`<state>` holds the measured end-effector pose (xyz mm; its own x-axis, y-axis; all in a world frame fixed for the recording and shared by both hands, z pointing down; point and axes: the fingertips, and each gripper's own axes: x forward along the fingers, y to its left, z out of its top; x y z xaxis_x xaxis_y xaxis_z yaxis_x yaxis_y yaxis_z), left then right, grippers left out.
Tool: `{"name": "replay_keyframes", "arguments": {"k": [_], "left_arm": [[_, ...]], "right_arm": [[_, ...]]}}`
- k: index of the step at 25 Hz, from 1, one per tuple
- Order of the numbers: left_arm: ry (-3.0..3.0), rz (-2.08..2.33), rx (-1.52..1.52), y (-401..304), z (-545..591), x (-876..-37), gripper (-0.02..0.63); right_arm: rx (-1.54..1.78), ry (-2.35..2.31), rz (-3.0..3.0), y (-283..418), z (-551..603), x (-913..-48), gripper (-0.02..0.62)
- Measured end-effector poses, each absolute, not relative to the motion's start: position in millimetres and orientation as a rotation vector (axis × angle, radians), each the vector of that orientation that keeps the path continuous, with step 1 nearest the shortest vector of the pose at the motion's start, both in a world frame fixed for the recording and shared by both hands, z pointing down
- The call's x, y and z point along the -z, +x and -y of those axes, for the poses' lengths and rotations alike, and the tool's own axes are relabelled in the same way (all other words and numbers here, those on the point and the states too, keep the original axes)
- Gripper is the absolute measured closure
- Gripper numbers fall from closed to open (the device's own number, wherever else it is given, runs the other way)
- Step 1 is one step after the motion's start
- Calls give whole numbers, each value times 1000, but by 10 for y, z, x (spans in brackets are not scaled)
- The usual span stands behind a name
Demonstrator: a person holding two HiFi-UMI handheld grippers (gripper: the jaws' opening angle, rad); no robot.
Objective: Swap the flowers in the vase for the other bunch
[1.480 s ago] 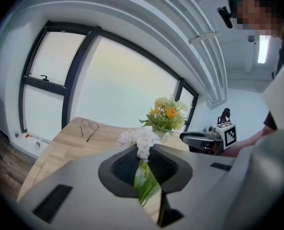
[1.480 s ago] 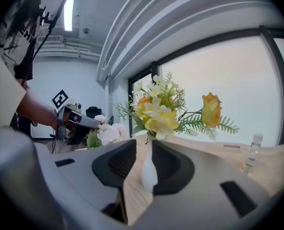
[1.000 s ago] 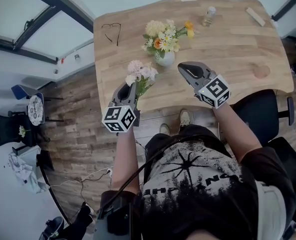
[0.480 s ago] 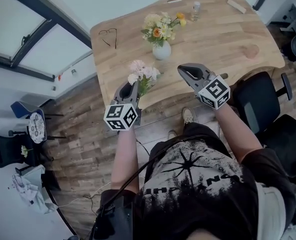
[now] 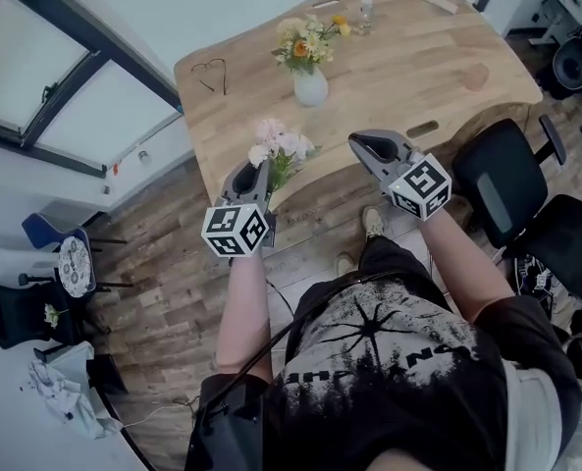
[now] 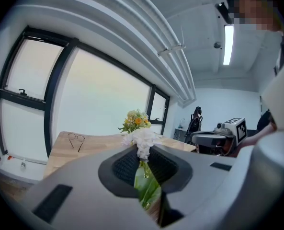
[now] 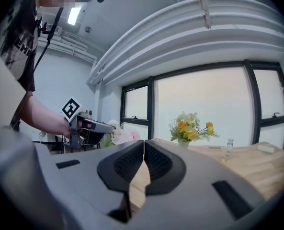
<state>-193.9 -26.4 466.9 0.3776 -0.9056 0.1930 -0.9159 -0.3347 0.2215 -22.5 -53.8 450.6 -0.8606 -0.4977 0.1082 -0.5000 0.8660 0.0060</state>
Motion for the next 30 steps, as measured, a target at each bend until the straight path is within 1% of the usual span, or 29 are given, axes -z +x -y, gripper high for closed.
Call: {"name": "replay_keyframes", "arguments": {"k": [8,30], "left_arm": [[2338,1623,-20,-2021,57,-4650,548],[2350,1621,-19,-2036,37,-4604,548]], "right_arm": [[-21,806,2916,-254,390,-4485,577],[27,805,2916,-381,442,-4401,578]]}}
